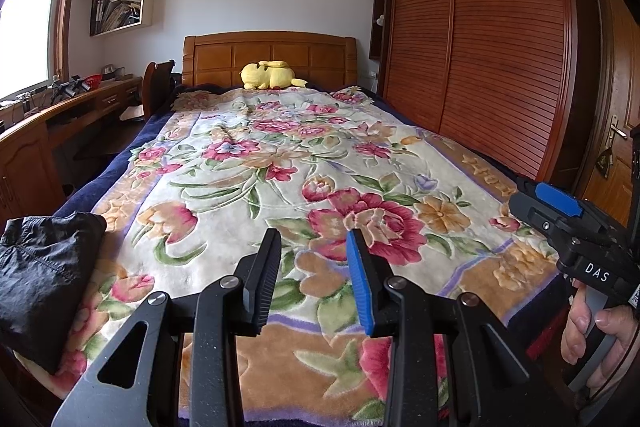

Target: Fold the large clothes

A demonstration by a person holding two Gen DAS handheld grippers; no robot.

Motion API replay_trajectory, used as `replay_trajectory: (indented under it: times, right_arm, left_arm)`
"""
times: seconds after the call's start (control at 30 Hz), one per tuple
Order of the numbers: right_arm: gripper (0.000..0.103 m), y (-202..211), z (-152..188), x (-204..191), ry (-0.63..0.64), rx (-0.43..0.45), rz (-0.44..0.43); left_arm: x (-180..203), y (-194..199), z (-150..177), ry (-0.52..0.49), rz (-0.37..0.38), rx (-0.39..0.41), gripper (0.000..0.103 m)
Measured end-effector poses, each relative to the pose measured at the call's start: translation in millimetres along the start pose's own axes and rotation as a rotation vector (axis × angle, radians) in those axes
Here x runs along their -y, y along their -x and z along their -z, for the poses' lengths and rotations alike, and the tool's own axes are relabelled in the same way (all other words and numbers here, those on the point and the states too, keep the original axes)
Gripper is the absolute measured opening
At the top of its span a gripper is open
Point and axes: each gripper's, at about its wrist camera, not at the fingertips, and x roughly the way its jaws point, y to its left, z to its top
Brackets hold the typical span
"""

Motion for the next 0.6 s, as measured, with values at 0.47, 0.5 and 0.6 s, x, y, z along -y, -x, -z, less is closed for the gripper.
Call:
replay_trajectory:
  times: [0.47,0.5,0.6]
  right_arm:
    - [0.083,1.1,-0.4,1.1,0.0,-0.001,-0.007]
    - [0.083,1.0,-0.3,1.5,0.0,-0.001,-0.008]
    - [0.083,0.9,-0.5,2.2,-0.001,-0.001,-0.008]
  left_arm:
    - [-0.3,1.7,0.7,-0.001,-0.002,0.001,0.035]
    - [-0.2,1.9,0.8,-0.001,-0.001,0.002,0.035]
    - [-0.1,1.8,0.9,-0.001,-0.002,0.002,0.035]
